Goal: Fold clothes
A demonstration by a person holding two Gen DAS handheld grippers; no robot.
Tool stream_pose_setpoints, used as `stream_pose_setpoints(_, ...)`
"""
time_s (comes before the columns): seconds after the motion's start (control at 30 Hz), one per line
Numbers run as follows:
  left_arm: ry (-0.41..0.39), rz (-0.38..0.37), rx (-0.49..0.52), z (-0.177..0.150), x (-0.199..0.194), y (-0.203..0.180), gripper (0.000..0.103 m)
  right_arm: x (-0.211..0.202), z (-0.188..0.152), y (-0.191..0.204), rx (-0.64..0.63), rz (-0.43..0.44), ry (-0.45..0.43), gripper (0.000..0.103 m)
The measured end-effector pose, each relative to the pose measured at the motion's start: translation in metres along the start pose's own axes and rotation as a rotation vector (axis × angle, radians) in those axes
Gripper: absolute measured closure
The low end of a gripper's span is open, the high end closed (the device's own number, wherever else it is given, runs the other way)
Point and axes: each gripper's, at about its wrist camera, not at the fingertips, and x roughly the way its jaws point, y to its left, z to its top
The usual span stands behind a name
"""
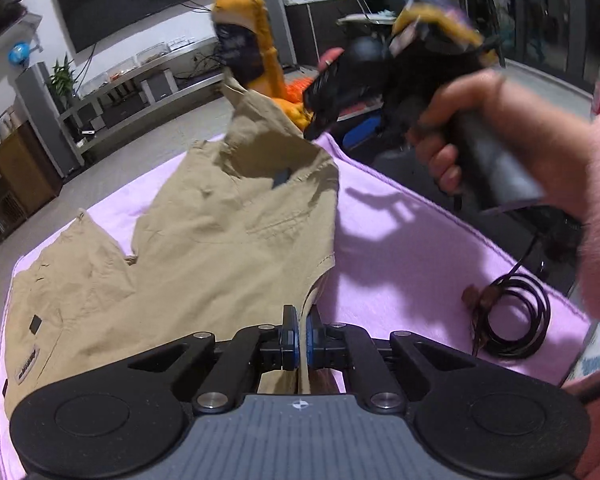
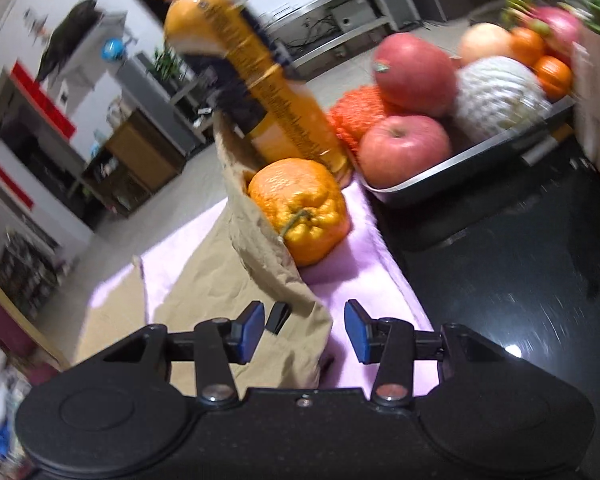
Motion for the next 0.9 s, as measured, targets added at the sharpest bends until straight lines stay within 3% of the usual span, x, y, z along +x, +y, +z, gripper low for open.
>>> stream_pose_setpoints(0.13,-0.007,-0.028,-0.030,0.000,-0.004,0.013,0.098,0.032,0.011,0.007,-0.073,-0.046,0.016,0.050)
stream_pose_setpoints(0.2,-0.011,-0.040,-0.042,-0.001,-0.006,0.017,0.098,0.044,0.015,0.004,-0.037,-0.034,0.025,0.049)
stream_pose_setpoints(0.27,-0.015,-0.053,-0.051,-0.003,-0.009,0.021,0.098,0.053,0.017,-0.003,0.059,0.031,0.051,0.053)
stream_pose_setpoints(0.3,-0.017,-0.061,-0.056,-0.004,-0.011,0.023,0.098,0.055,0.018,-0.004,0.103,0.058,0.070,0.069)
stream_pose_setpoints(0.33,-0.020,-0.069,-0.061,-0.006,-0.012,0.025,0.098,0.055,0.020,-0.001,0.118,0.058,0.080,0.095)
stream_pose_setpoints(0.37,-0.023,-0.077,-0.067,-0.008,-0.015,0.027,0.098,0.053,0.021,0.004,0.125,0.054,0.084,0.098)
stream_pose_setpoints(0.57,-0.052,-0.160,-0.154,-0.018,-0.028,0.053,0.098,0.009,0.029,0.076,-0.037,-0.101,-0.124,0.100)
stream_pose_setpoints(0.7,-0.080,-0.228,-0.267,-0.024,-0.040,0.088,0.099,0.009,0.030,0.147,-0.231,-0.253,-0.185,0.100)
stream_pose_setpoints(0.9,-0.123,-0.263,-0.489,-0.050,-0.069,0.181,0.099,0.024,0.026,0.267,-0.455,-0.304,-0.233,0.100)
